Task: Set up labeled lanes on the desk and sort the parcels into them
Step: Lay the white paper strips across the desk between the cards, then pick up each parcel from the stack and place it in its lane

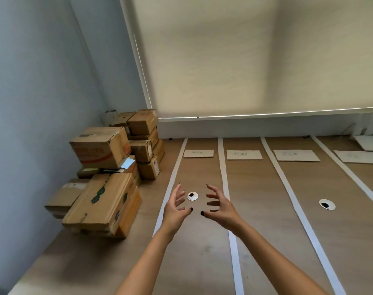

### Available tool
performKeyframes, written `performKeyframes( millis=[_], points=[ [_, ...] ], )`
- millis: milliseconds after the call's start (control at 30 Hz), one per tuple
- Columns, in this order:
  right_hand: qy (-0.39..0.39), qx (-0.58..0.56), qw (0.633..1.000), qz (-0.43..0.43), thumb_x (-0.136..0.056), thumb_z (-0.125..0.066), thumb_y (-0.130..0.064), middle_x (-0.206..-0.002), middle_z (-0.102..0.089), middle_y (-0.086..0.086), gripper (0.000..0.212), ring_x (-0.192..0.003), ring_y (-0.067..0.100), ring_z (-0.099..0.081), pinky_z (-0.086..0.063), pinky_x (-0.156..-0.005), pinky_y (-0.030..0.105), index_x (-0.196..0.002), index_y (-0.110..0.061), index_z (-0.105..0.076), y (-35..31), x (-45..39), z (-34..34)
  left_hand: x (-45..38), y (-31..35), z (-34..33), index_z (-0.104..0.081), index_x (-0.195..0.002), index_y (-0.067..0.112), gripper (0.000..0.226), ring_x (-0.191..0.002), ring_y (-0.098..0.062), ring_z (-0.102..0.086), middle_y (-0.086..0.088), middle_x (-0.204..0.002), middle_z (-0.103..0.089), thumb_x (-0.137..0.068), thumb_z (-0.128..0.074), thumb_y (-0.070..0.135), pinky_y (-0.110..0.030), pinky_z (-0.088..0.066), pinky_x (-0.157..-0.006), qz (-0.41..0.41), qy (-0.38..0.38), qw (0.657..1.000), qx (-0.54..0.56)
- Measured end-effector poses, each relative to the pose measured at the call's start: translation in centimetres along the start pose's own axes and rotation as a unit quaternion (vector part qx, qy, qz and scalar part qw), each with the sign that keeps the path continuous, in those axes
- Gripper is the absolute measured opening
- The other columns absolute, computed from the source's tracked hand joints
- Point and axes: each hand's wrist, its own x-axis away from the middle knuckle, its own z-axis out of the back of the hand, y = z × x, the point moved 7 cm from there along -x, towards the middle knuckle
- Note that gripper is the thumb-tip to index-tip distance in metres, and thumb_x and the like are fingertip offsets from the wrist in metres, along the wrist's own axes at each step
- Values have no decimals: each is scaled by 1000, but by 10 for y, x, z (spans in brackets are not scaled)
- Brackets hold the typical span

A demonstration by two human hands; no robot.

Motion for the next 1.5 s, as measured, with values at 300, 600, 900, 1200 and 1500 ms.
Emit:
performKeyframes(
  millis=[300, 600, 900, 1200, 1500],
  points=[
    [-8, -4, 1000, -13, -77, -74, -8, -129, -46, 4, 81, -112, 19, -52, -51, -74, 19, -142, -24, -31, -38, -67, -123, -50, -42, 149, -24, -146, 27, 79, -131, -21, -41, -5, -144, -41, -83, -61, -2, -30, -40, -98, -7, 14, 999, -29],
    [-20, -28, 997, -69, -80, -72, -19, -136, -44, 8, 74, -116, 21, -51, -51, -84, 26, -142, -26, -31, -38, -119, -265, -89, -116, 329, -30, -145, 28, 79, -129, -19, -41, -3, -140, -45, -81, -65, -2, -30, -38, -101, 38, 48, 990, -124],
    [-40, -31, 988, -144, -87, -63, -31, -141, -37, 1, 74, -122, 18, -44, -43, -100, 37, -145, -27, -17, -23, -148, -346, -106, -166, 387, -31, -145, 23, 70, -133, -21, -36, -3, -148, -34, -85, -65, 11, -38, -34, -110, 60, 57, 981, -174],
    [-26, -110, 972, -206, -89, -58, -38, -129, -43, -1, 74, -115, 20, -50, -47, -98, 40, -145, -32, -11, -1, -151, -368, -106, -181, 385, -21, -148, 24, 72, -142, -19, -22, -1, -156, -20, -88, -62, 17, -38, -23, -116, 68, 61, 987, -130],
    [-15, -138, 973, -185, -84, -64, -40, -127, -43, -2, 76, -113, 18, -50, -49, -91, 33, -142, -36, -16, -13, -143, -352, -101, -165, 379, -30, -144, 23, 68, -133, -20, -36, -1, -147, -36, -86, -65, 15, -40, -35, -109, 53, 71, 992, -90]
  ],
)
